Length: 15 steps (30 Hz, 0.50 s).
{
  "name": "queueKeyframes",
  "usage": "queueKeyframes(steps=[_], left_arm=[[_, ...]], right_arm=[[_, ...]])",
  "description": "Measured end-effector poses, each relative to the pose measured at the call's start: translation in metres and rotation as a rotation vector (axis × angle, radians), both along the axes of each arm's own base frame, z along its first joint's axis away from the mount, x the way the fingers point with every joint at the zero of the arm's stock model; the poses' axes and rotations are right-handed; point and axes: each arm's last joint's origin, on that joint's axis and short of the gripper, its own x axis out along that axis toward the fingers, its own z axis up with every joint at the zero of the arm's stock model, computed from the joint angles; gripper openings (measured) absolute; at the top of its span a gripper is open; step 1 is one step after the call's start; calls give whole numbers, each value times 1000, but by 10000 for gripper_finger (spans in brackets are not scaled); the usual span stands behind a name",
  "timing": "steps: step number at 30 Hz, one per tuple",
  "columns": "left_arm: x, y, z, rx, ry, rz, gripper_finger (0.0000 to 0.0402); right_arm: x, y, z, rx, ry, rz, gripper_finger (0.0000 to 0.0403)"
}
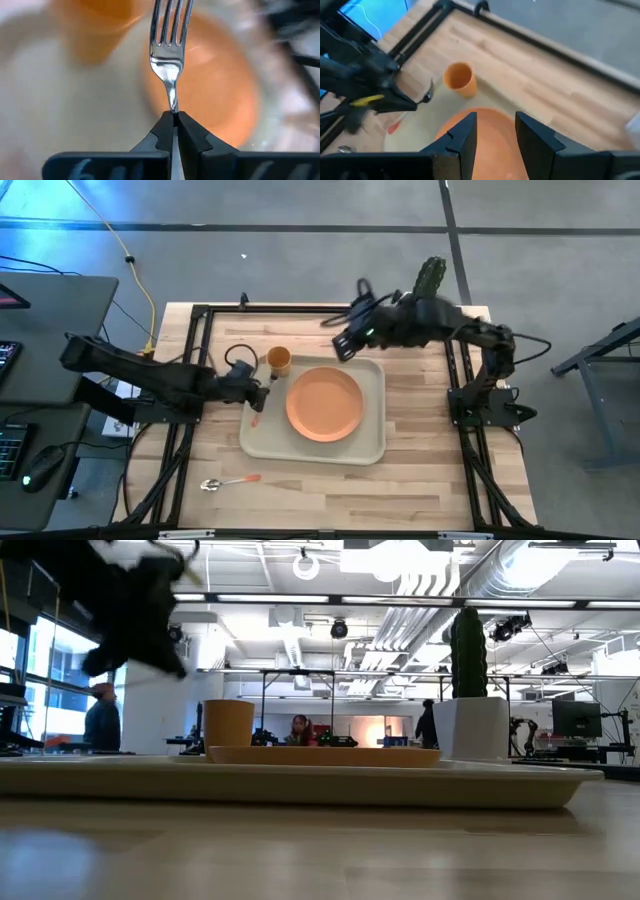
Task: Pick and place plate/cup/fork/spoon on tray
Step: Move the orange fork on the white serving tray to the right of the orange plate
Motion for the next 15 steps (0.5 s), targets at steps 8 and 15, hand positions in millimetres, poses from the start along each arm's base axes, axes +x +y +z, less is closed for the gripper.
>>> queueKeyframes(steps=[8, 15], left_arm=[[0, -12, 38, 221, -302, -99, 1], [8, -15, 45, 279, -378, -113, 1]], right_arm=[[54, 27, -58, 146, -191, 90, 140], [70, 28, -59, 7, -339, 134, 206]])
